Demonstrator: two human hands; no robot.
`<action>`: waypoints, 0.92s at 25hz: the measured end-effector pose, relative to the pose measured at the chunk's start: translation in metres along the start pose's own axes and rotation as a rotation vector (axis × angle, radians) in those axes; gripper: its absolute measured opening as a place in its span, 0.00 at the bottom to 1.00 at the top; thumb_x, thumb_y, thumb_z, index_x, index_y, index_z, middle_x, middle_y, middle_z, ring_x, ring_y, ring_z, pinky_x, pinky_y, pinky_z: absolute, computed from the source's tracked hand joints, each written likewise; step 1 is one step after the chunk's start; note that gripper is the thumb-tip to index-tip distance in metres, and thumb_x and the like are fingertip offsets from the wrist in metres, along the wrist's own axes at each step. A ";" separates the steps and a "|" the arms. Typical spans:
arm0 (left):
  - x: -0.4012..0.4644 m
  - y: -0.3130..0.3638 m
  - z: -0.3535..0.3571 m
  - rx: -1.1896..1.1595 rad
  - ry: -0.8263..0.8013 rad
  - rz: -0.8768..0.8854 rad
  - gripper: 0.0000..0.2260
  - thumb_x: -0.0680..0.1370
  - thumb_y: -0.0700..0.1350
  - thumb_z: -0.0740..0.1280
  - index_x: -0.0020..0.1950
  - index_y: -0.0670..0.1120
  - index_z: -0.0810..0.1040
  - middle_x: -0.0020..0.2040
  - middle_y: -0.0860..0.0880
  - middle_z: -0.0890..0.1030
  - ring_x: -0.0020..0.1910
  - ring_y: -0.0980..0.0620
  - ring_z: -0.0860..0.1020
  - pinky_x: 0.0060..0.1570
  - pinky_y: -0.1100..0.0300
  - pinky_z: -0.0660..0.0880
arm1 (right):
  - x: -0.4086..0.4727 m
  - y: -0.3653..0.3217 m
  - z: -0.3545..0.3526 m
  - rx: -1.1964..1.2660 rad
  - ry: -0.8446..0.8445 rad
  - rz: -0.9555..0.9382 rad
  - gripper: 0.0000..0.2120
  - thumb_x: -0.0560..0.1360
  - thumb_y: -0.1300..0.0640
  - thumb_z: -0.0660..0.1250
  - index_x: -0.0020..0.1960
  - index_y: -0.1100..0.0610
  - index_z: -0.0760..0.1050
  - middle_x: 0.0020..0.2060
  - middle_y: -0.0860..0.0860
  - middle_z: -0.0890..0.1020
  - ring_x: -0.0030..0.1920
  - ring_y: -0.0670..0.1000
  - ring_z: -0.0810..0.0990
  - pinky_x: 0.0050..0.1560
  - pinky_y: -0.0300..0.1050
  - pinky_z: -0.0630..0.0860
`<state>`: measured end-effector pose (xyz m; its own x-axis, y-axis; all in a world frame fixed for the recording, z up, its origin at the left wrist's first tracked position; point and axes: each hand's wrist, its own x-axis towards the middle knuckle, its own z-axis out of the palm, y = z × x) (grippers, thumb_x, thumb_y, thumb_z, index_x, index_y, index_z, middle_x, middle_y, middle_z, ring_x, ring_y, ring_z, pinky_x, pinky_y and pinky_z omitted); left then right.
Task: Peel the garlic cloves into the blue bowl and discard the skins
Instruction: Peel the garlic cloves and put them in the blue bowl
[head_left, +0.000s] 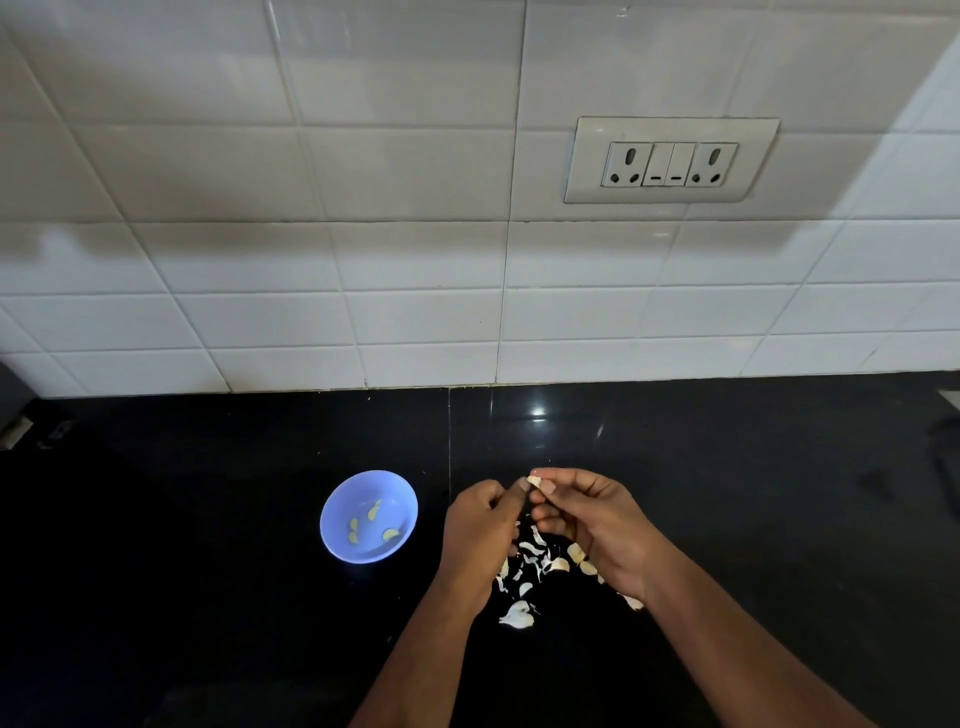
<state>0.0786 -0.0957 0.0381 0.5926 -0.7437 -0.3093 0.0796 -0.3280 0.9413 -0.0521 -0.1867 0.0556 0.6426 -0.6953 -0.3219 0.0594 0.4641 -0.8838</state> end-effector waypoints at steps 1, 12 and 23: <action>0.000 0.000 -0.001 -0.012 -0.010 -0.016 0.12 0.81 0.51 0.71 0.44 0.44 0.81 0.36 0.51 0.81 0.37 0.57 0.80 0.39 0.57 0.82 | -0.002 -0.001 0.000 -0.061 0.009 -0.041 0.11 0.76 0.63 0.73 0.57 0.63 0.85 0.47 0.62 0.86 0.44 0.53 0.85 0.46 0.43 0.84; -0.006 0.022 -0.006 -0.436 -0.101 -0.214 0.05 0.79 0.44 0.75 0.50 0.43 0.87 0.41 0.48 0.84 0.38 0.55 0.80 0.30 0.59 0.76 | -0.012 -0.020 0.002 -0.480 0.013 -0.284 0.09 0.77 0.66 0.74 0.54 0.56 0.85 0.46 0.53 0.87 0.46 0.53 0.87 0.52 0.47 0.84; -0.005 0.025 -0.006 -0.682 -0.193 -0.415 0.02 0.78 0.42 0.72 0.48 0.44 0.82 0.38 0.50 0.82 0.34 0.57 0.79 0.26 0.65 0.68 | -0.013 -0.019 0.007 -0.772 0.077 -0.520 0.07 0.78 0.60 0.75 0.53 0.49 0.87 0.49 0.43 0.83 0.53 0.45 0.84 0.53 0.34 0.78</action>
<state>0.0821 -0.0966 0.0640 0.2646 -0.7469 -0.6100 0.7688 -0.2185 0.6010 -0.0556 -0.1828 0.0790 0.6239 -0.7605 0.1799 -0.2162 -0.3892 -0.8954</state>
